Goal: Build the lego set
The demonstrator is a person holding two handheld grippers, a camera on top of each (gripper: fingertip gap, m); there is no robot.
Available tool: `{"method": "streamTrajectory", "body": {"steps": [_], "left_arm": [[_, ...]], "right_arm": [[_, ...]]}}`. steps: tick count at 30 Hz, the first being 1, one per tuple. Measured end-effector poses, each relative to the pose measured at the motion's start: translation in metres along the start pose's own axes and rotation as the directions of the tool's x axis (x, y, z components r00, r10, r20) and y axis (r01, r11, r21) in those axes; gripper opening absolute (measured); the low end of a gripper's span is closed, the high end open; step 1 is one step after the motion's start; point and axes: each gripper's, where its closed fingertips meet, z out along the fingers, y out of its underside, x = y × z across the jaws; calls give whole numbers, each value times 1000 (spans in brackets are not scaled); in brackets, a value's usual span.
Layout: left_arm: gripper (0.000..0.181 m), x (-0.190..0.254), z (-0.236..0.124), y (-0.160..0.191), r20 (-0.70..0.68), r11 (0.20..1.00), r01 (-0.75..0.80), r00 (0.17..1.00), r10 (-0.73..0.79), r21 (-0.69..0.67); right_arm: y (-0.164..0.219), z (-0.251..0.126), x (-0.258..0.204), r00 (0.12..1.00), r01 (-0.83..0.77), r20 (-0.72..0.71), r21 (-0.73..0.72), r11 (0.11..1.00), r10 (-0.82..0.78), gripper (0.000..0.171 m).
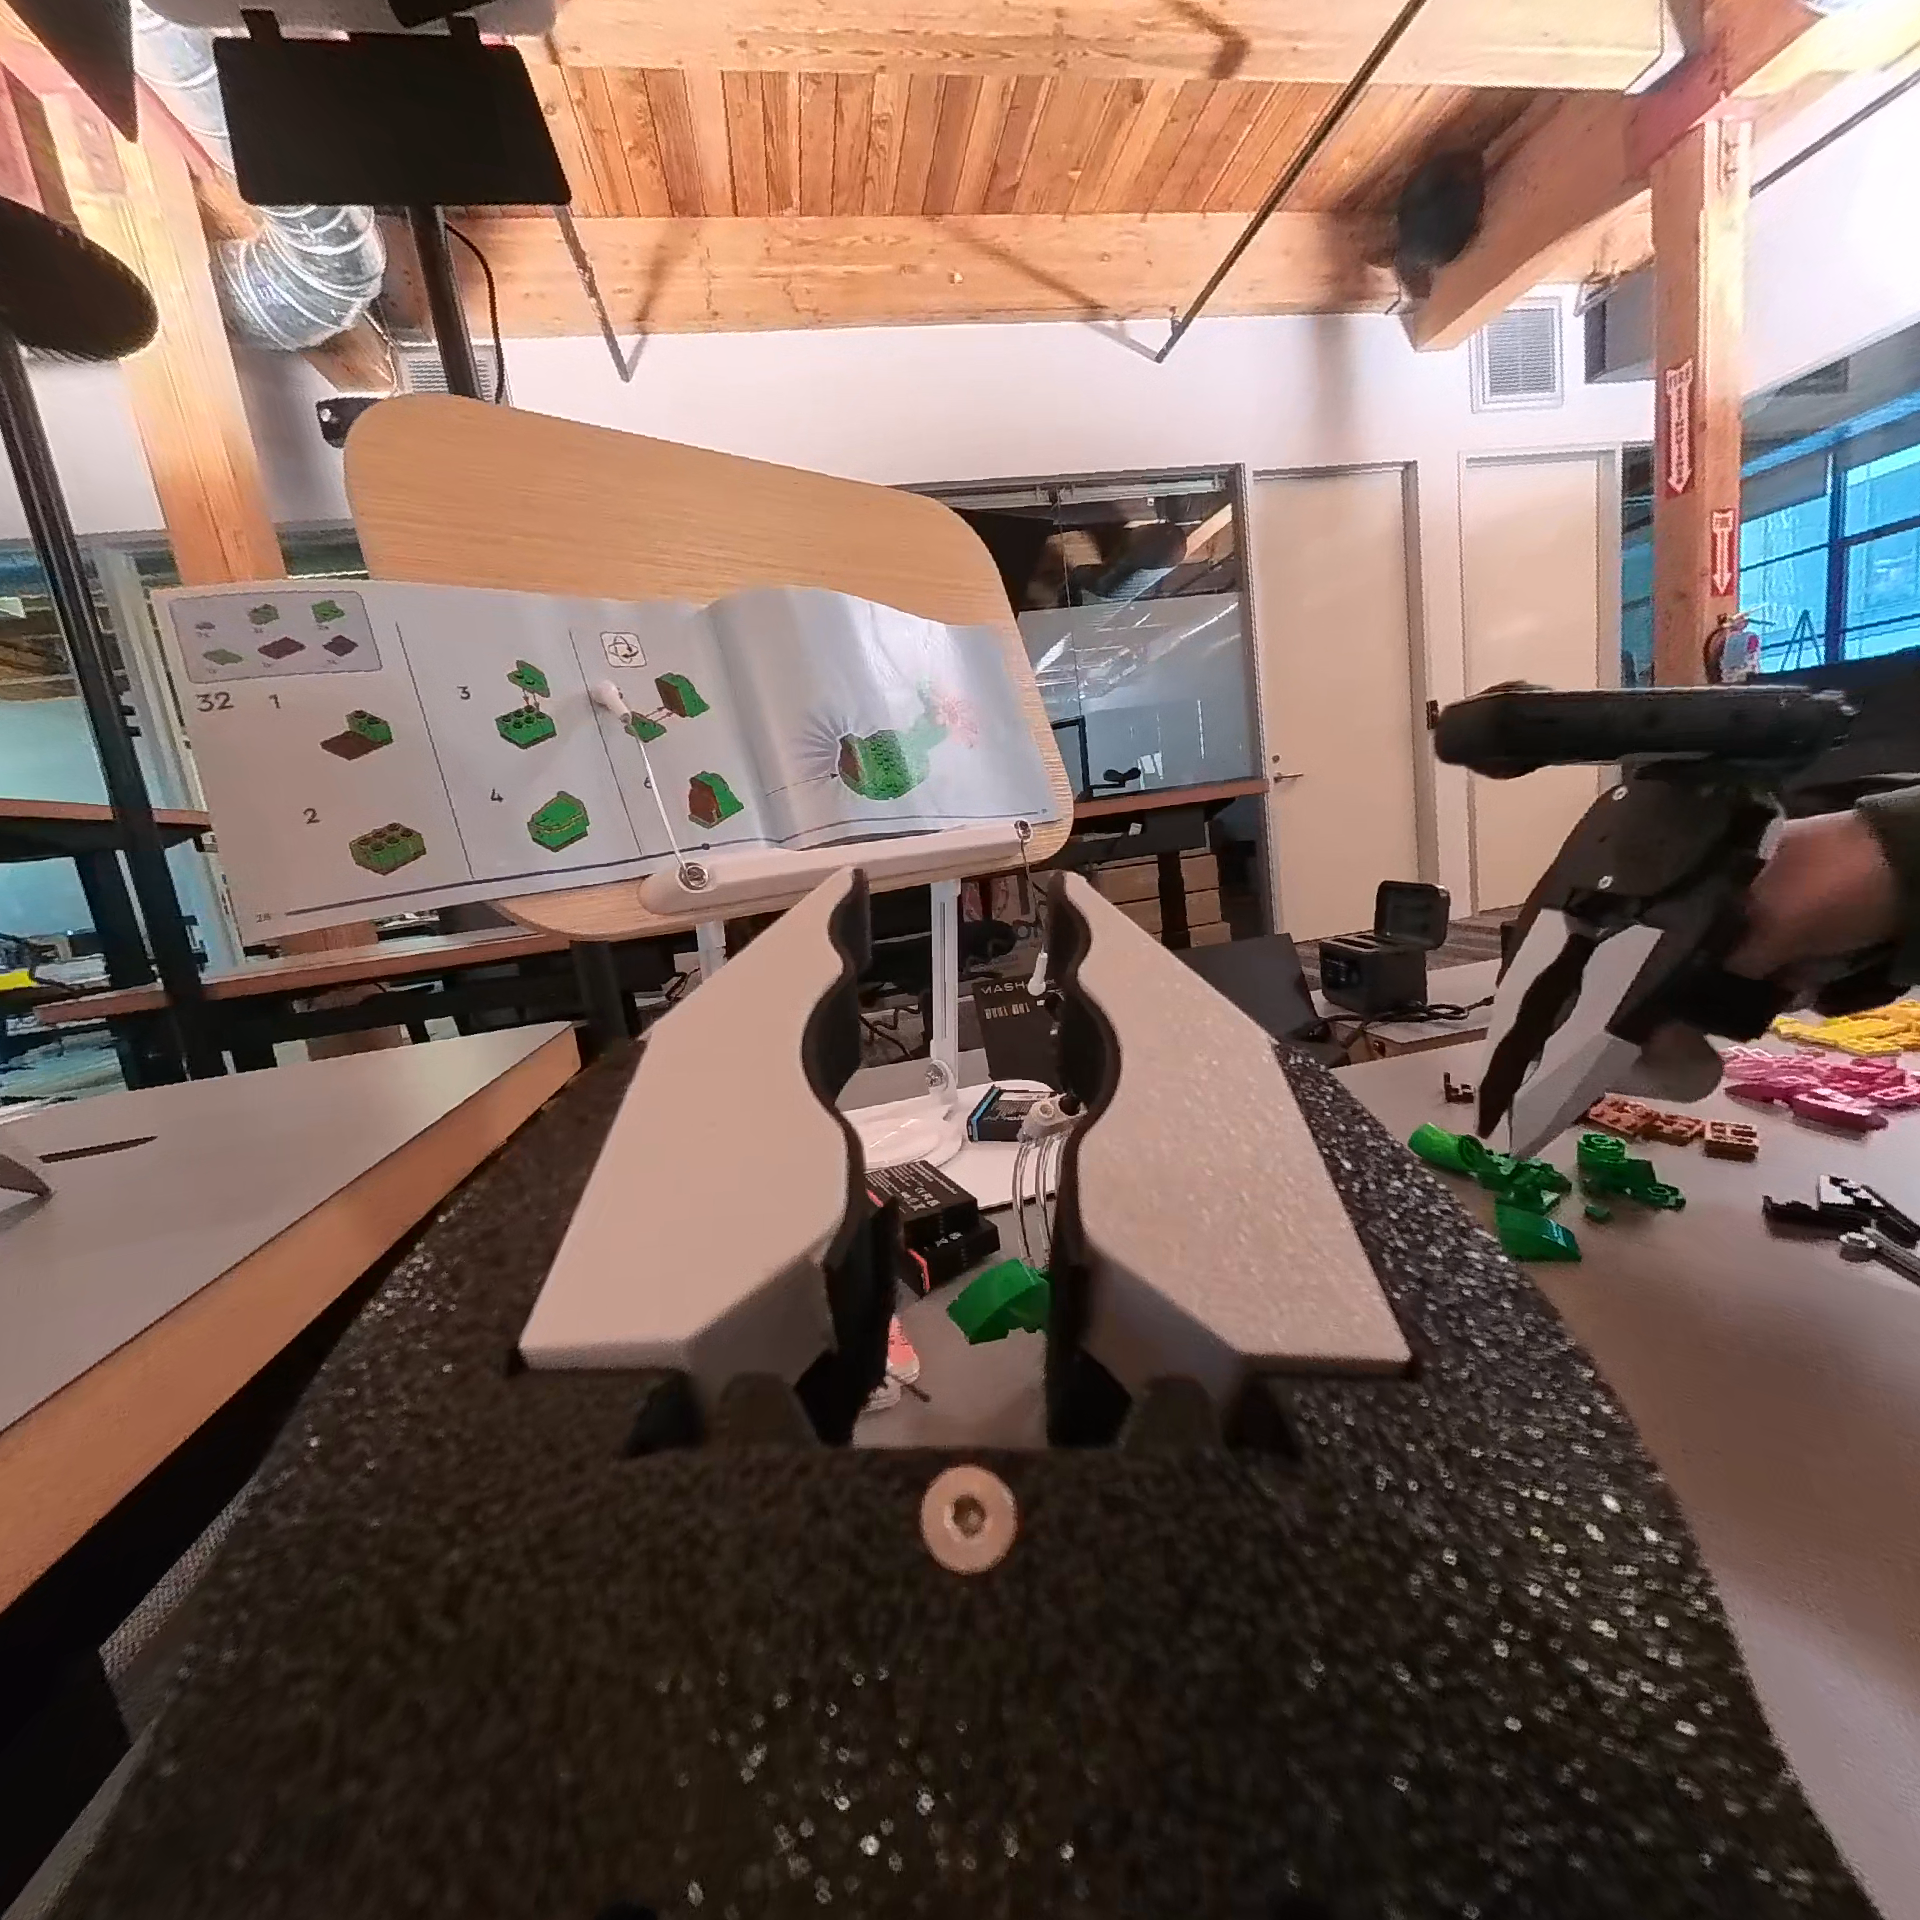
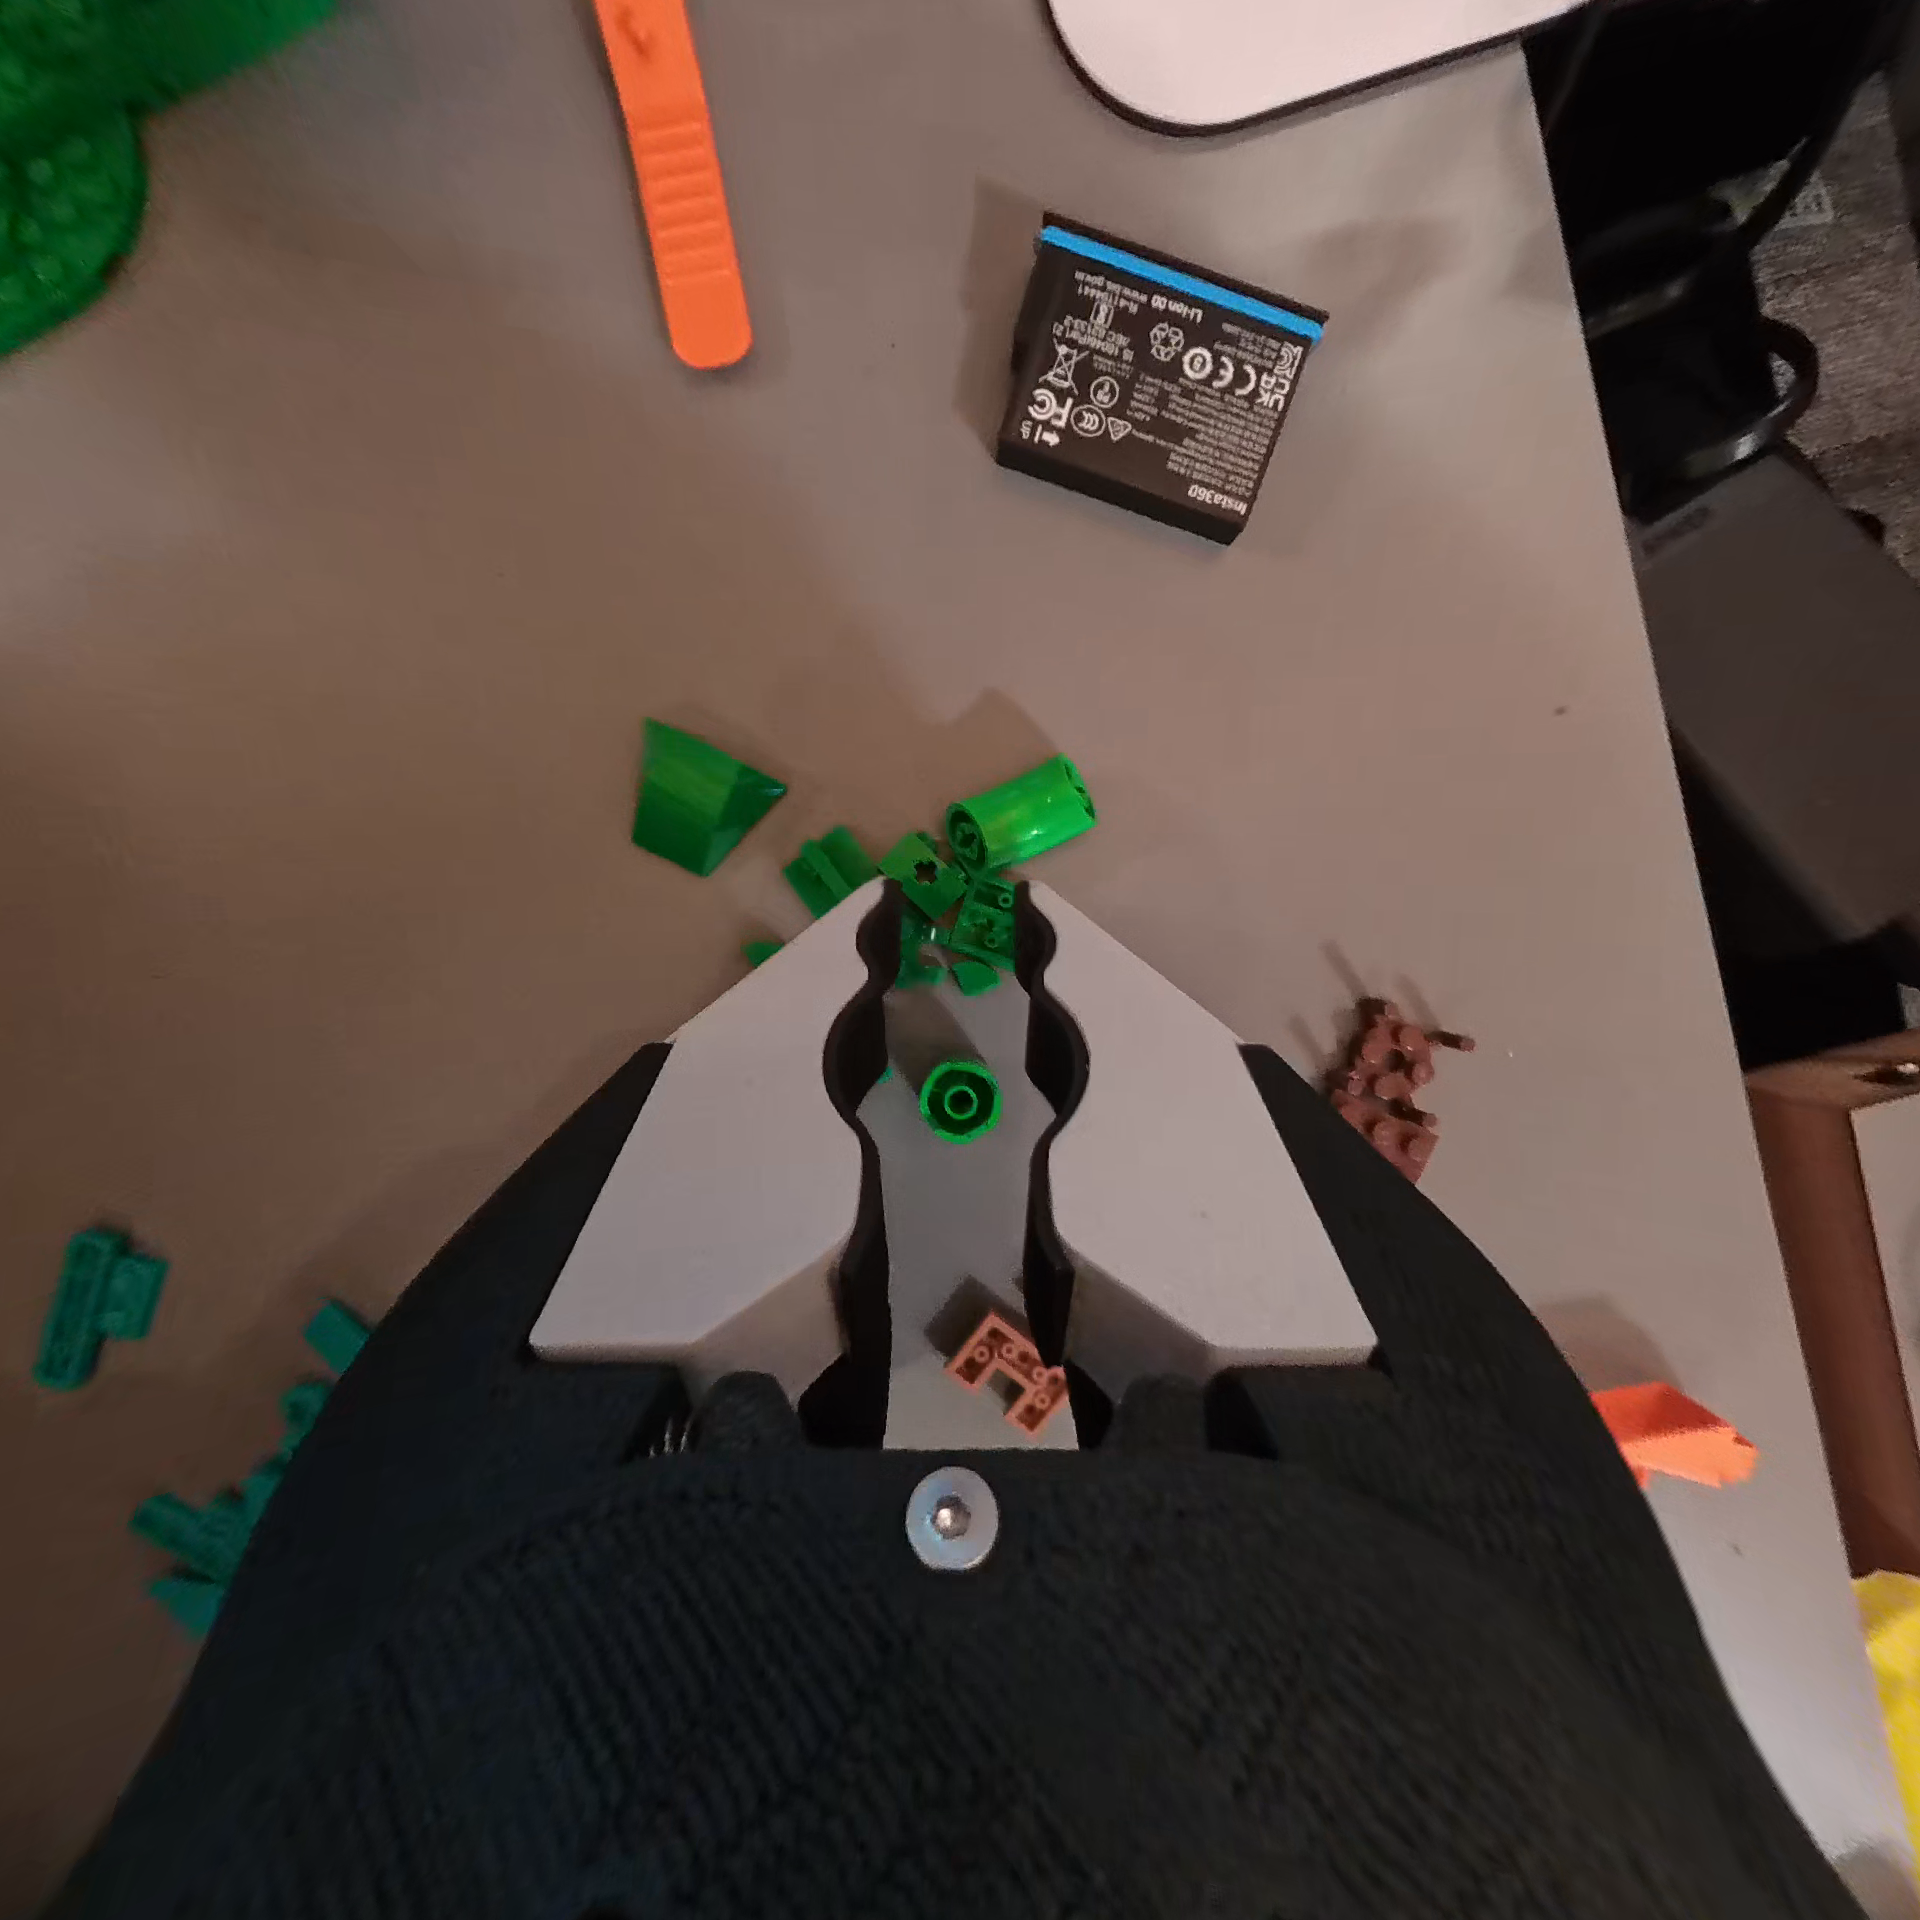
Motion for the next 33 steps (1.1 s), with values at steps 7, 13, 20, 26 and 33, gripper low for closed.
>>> {"method": "streamTrajectory", "body": {"steps": [7,13,20,26,33], "left_arm": [[31,1,0,0,-6,1000,2,1000,-2,-2],[30,2,1,1,-10,1000,4,1000,-4,-3],[30,3,1,1,-17,1000,13,1000,-13,-6],[30,4,1,2,-20,1000,15,1000,-15,-9],[30,5,1,3,-23,1000,17,1000,-17,-12]], "right_arm": [[2,8,-6,998,55,23,-33,998,-54,16],[1,10,-5,994,108,0,-34,994,-108,11],[-22,-14,-19,907,419,-120,168,892,-403,11],[-5,-35,28,825,442,-383,-22,897,-416,11],[27,-13,33,956,157,-238,-83,984,-173,11]]}}
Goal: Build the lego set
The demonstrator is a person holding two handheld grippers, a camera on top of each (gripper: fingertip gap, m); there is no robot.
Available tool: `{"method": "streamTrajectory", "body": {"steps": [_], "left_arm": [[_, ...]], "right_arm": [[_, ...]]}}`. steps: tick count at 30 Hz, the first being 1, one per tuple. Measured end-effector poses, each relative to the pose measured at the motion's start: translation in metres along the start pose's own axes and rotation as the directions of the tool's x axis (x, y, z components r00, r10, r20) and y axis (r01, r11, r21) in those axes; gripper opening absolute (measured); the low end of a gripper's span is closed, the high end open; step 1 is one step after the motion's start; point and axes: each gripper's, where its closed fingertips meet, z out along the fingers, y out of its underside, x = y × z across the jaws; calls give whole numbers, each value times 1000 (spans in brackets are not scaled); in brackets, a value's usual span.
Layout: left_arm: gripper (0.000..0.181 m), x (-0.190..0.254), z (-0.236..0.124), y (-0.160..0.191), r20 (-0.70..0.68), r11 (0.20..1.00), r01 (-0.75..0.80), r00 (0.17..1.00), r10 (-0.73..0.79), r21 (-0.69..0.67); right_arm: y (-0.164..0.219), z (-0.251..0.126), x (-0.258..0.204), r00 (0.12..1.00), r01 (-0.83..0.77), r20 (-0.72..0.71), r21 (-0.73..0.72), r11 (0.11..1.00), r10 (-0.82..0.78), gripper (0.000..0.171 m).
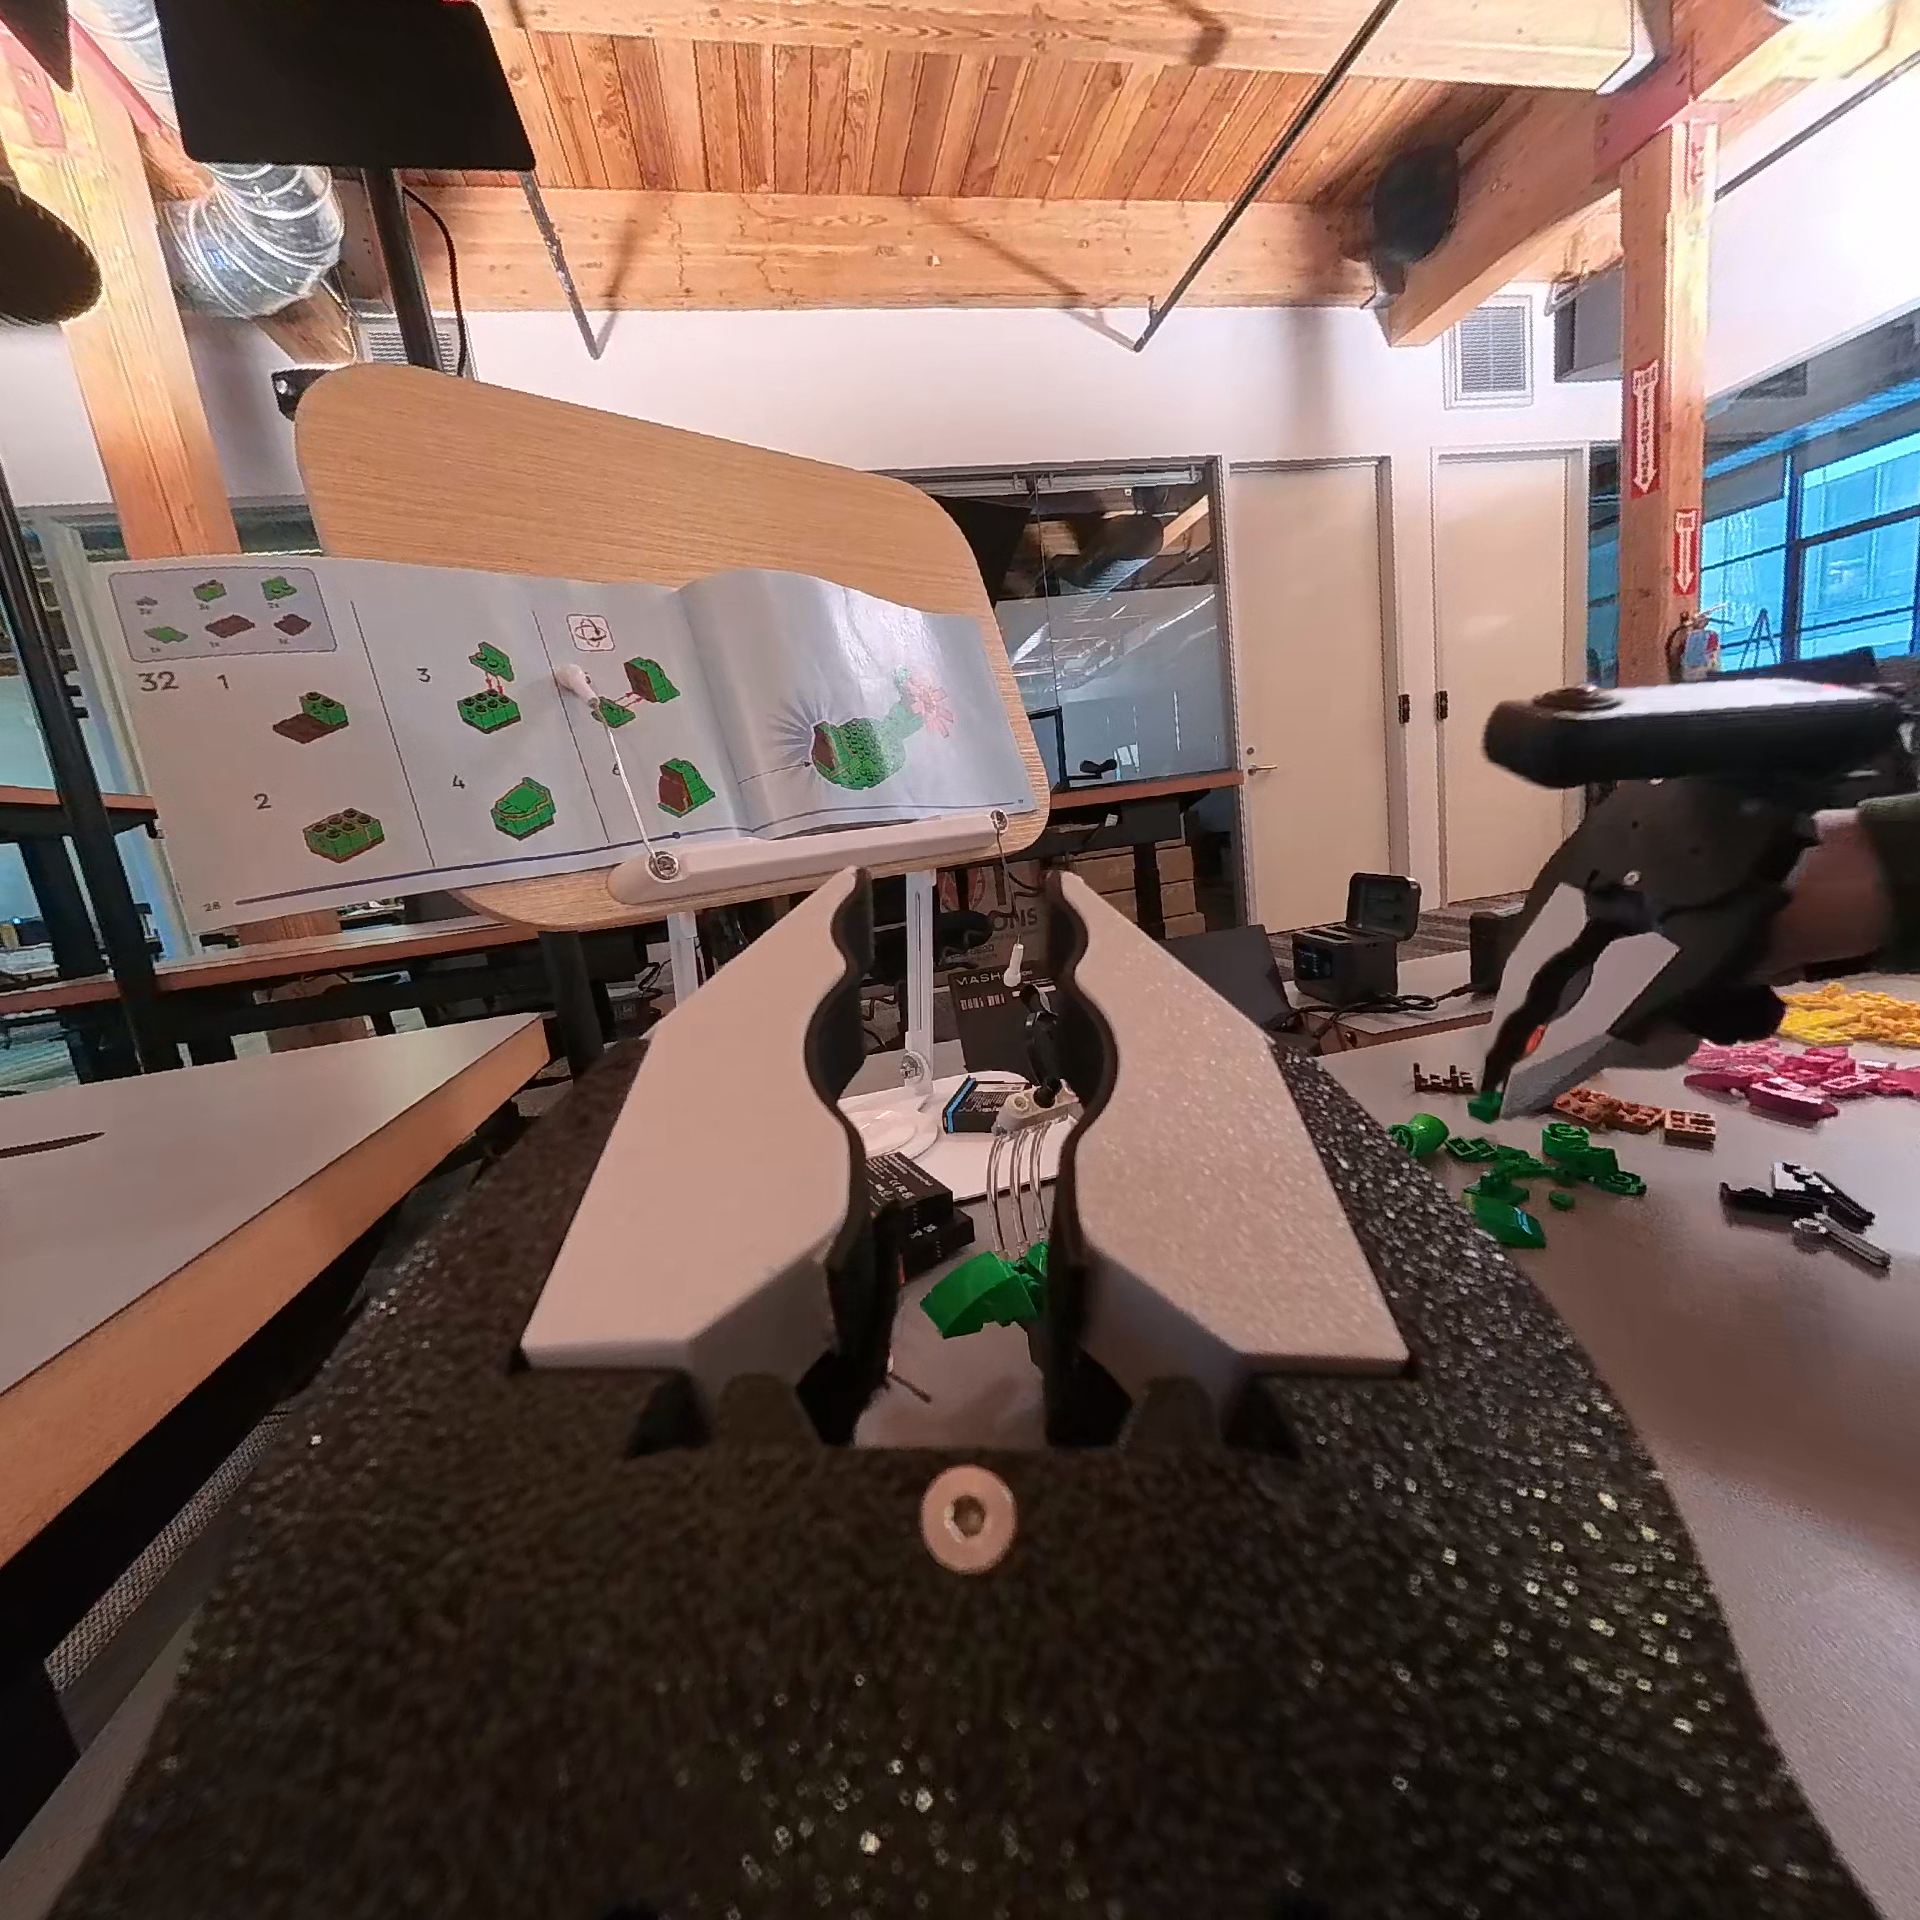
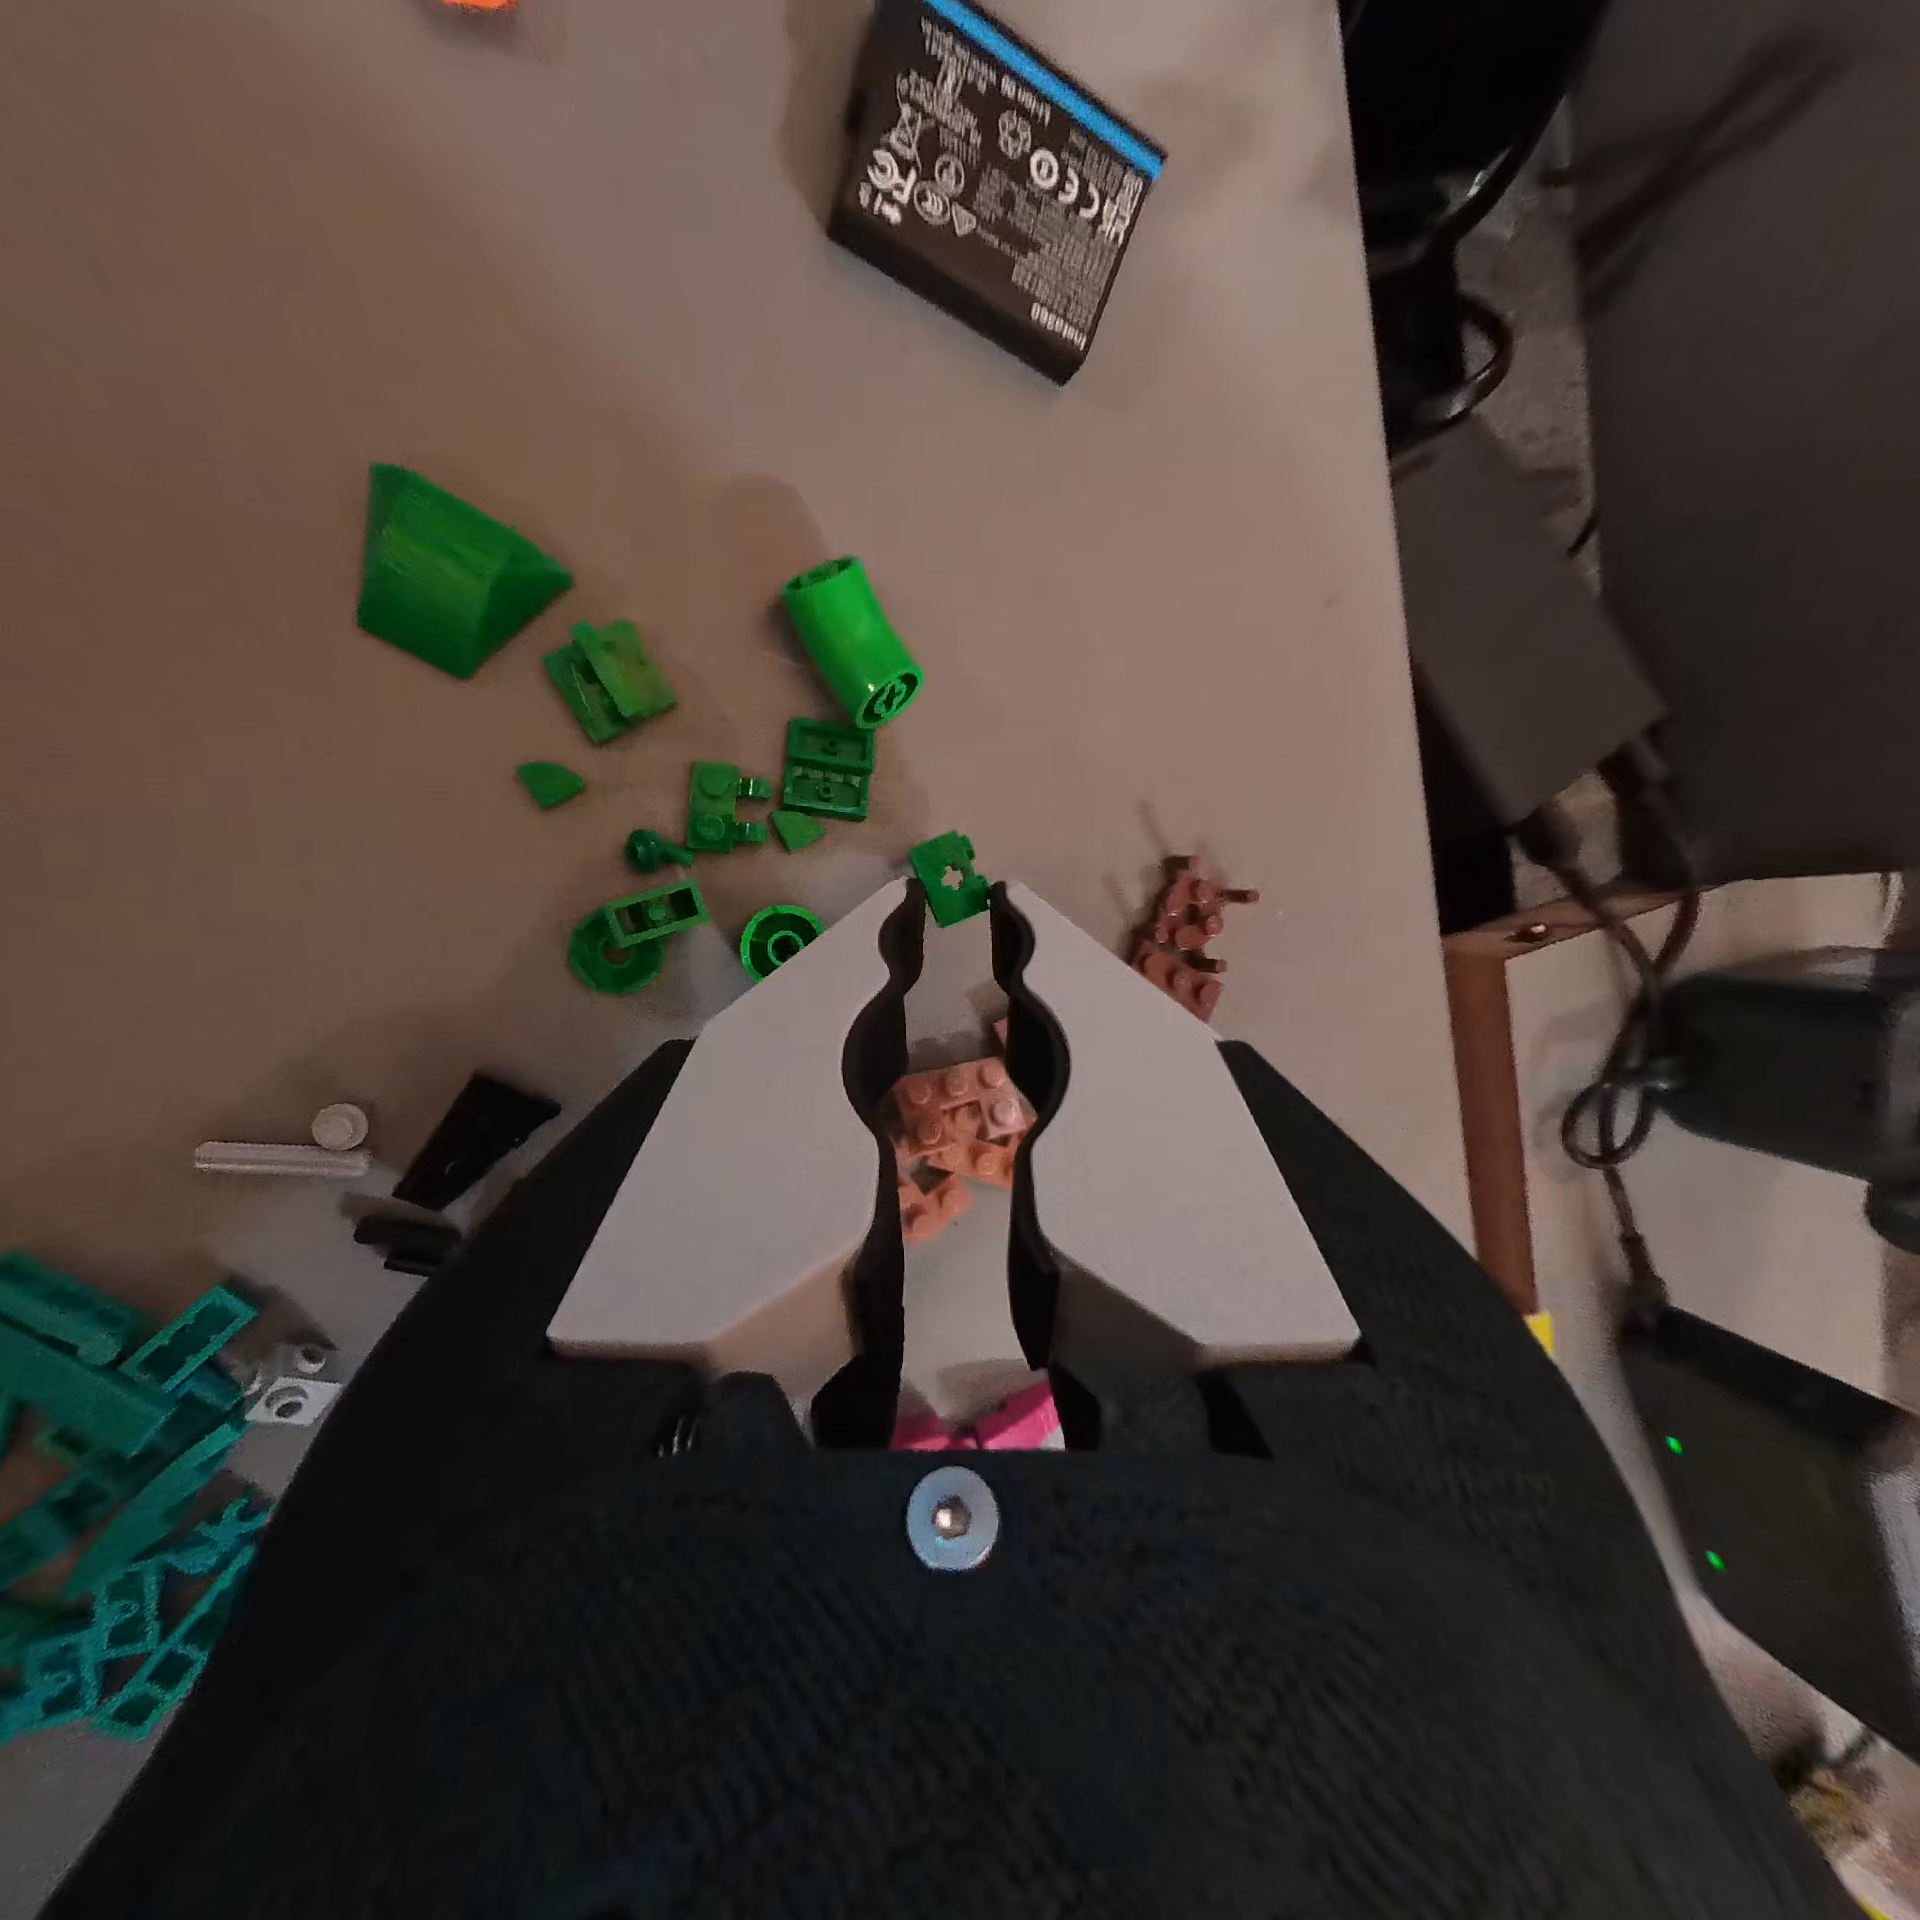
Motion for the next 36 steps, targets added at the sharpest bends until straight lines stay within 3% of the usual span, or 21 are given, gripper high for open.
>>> {"method": "streamTrajectory", "body": {"steps": [8,19,31,36], "left_arm": [[30,1,0,1,-5,1000,3,1000,-3,-3],[29,5,1,2,-18,1000,9,1000,-9,-9],[29,5,1,2,-20,1000,10,1000,-10,-9],[29,5,1,3,-21,1000,8,1000,-8,-10]], "right_arm": [[2,-4,-1,995,-89,40,32,996,88,21],[-11,-21,-20,984,-107,158,135,985,85,17],[-22,12,-20,946,-189,261,-30,981,190,22],[-20,13,-21,949,-164,263,-51,985,172,14]]}}
